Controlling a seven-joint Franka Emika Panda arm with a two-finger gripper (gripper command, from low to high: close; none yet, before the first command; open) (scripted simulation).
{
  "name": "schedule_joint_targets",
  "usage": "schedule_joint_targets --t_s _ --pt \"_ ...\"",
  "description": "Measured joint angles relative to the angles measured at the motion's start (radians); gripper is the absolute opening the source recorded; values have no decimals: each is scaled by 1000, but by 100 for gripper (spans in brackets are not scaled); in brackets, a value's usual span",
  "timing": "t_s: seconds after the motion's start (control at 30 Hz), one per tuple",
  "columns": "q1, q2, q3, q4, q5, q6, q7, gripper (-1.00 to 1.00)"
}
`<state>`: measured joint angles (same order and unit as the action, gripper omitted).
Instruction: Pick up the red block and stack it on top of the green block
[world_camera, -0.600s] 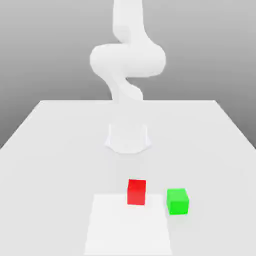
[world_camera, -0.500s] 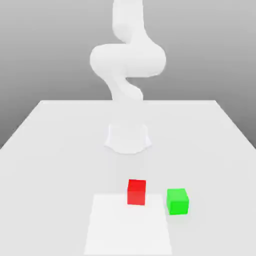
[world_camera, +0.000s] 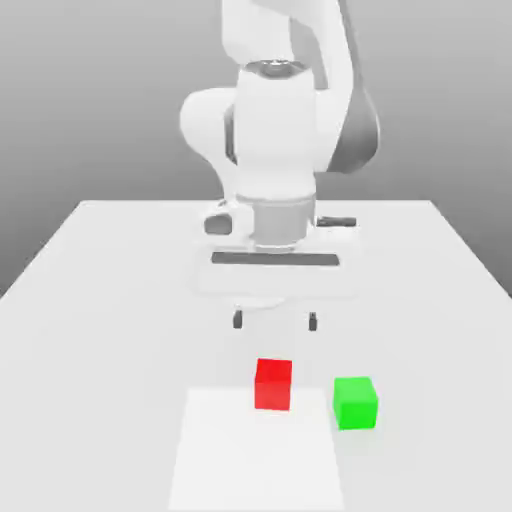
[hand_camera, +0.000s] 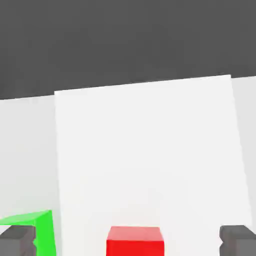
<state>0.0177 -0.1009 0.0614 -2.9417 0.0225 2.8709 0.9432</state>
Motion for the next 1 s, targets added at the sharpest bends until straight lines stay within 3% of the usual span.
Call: schedule_joint_targets --t_s 0.17,0.2,0.43,0.7,1.0 --pt "26 219 -35 8 -46 182 38 0" --pt "32 253 -43 12 -53 211 44 -100" --pt "35 260 -47 13 -62 218 51 -100" --pt "26 -2 -23 -24 -9 -8 14 -100" --pt "140 -48 -40 16 -9 -92 -361 -100"
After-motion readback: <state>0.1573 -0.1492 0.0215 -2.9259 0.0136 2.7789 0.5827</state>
